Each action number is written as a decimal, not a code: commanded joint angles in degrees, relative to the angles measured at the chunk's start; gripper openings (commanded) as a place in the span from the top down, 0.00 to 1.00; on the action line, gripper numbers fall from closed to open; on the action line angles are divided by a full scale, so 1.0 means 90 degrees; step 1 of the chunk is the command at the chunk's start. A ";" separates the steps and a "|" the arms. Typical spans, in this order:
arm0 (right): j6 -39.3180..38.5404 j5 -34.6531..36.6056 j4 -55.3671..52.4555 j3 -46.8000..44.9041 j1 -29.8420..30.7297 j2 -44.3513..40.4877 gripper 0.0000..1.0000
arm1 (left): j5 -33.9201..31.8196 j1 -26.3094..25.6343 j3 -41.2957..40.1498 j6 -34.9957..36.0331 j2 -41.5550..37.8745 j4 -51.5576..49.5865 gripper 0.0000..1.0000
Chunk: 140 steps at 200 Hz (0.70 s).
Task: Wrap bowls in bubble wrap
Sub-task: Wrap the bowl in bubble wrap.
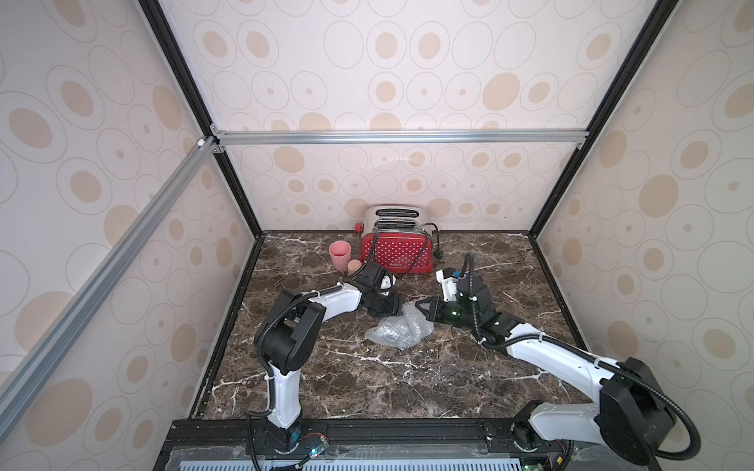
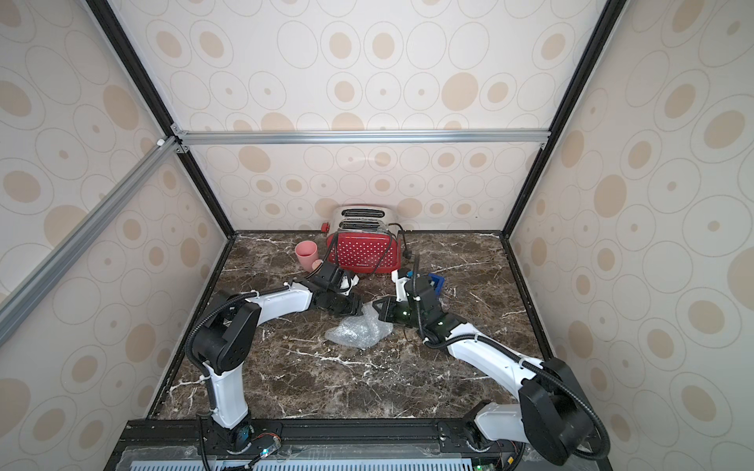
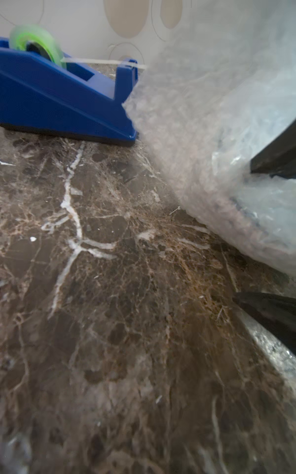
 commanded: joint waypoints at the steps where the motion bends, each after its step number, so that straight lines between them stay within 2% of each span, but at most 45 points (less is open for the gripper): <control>1: -0.0331 -0.0009 0.0373 0.0220 0.0317 0.0353 1.00 | -0.0016 0.0030 0.0032 0.0041 0.0071 -0.0033 0.35; 57: -0.0902 -0.0560 0.1608 -0.0065 0.0531 0.1025 1.00 | -0.0021 0.0037 0.0036 0.0022 0.0053 -0.0030 0.35; 98: -0.1254 -0.1023 0.1751 0.0060 0.0557 0.1539 1.00 | 0.0036 0.0030 0.0028 -0.0027 0.0027 0.0015 0.35; 140: -0.1695 -0.0503 0.1517 -0.0081 0.0554 0.1710 1.00 | 0.0050 0.0037 -0.0002 -0.0046 -0.0074 -0.0004 0.35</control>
